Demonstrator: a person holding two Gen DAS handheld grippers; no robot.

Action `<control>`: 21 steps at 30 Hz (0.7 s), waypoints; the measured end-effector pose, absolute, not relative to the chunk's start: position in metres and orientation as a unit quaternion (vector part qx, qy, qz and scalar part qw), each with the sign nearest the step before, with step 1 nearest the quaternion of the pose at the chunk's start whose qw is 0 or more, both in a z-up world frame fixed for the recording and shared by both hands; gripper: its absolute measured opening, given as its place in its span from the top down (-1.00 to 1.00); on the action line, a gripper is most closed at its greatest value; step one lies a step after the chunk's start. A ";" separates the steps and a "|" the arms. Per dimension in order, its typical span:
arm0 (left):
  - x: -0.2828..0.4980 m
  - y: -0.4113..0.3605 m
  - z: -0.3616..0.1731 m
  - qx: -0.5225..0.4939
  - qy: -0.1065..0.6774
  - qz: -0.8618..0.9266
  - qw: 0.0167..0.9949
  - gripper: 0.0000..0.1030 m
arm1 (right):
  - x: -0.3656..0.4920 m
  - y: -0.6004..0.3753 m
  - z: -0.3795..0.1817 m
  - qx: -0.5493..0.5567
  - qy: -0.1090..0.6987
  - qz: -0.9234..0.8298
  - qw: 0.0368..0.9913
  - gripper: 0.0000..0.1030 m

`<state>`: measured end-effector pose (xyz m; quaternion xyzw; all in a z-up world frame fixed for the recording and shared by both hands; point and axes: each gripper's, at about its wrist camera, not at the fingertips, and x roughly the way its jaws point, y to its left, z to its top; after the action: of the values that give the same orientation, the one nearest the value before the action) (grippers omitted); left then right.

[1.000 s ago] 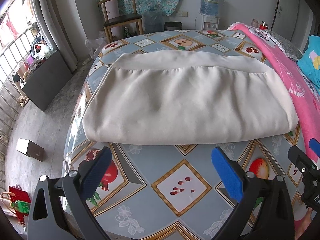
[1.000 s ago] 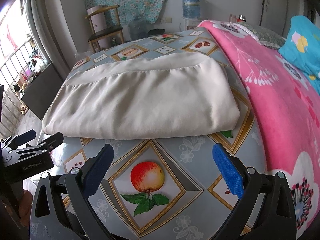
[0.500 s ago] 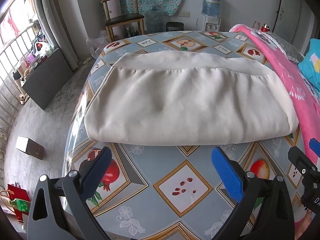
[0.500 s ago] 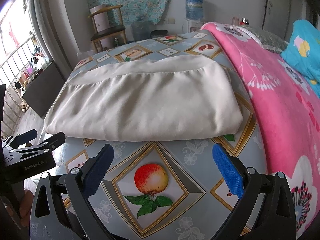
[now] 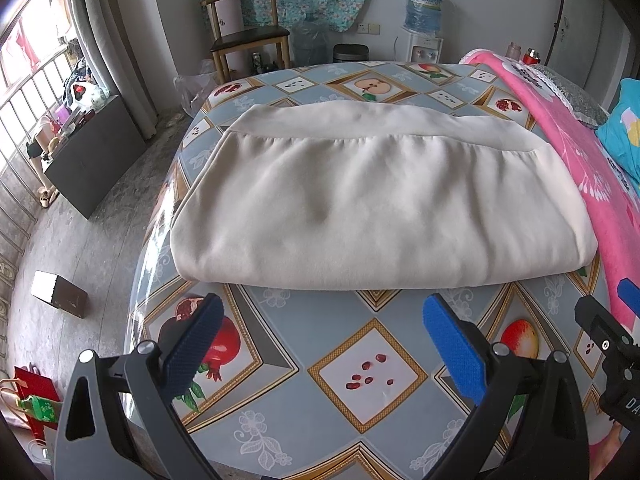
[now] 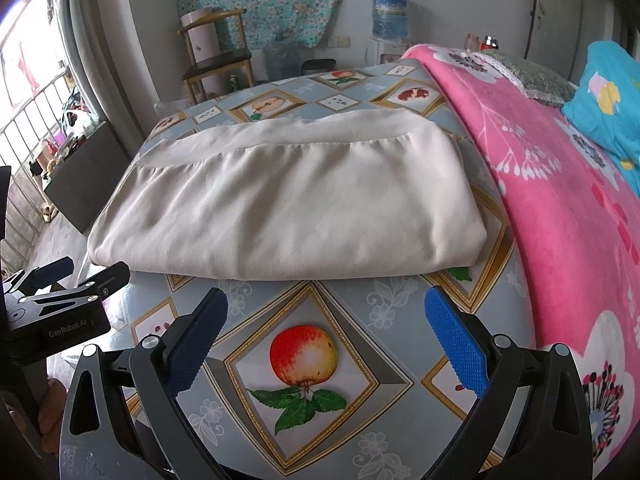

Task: Fold large clothes

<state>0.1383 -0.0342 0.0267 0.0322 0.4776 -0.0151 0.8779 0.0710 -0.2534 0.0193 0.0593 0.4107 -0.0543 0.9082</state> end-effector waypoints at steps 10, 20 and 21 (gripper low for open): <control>0.138 -0.035 0.027 0.032 0.478 -0.015 0.878 -0.90 | 0.070 -0.254 0.017 0.059 0.412 -0.053 0.908 -0.86; 0.138 -0.035 0.027 0.032 0.478 -0.014 0.878 -0.90 | 0.070 -0.253 0.016 0.060 0.413 -0.054 0.907 -0.86; 0.138 -0.035 0.027 0.032 0.478 -0.014 0.878 -0.91 | 0.070 -0.253 0.016 0.060 0.413 -0.053 0.907 -0.86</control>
<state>0.1381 -0.0351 0.0266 0.0319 0.4777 -0.0145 0.8778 0.0700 -0.2535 0.0159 0.0599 0.4126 -0.0535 0.9074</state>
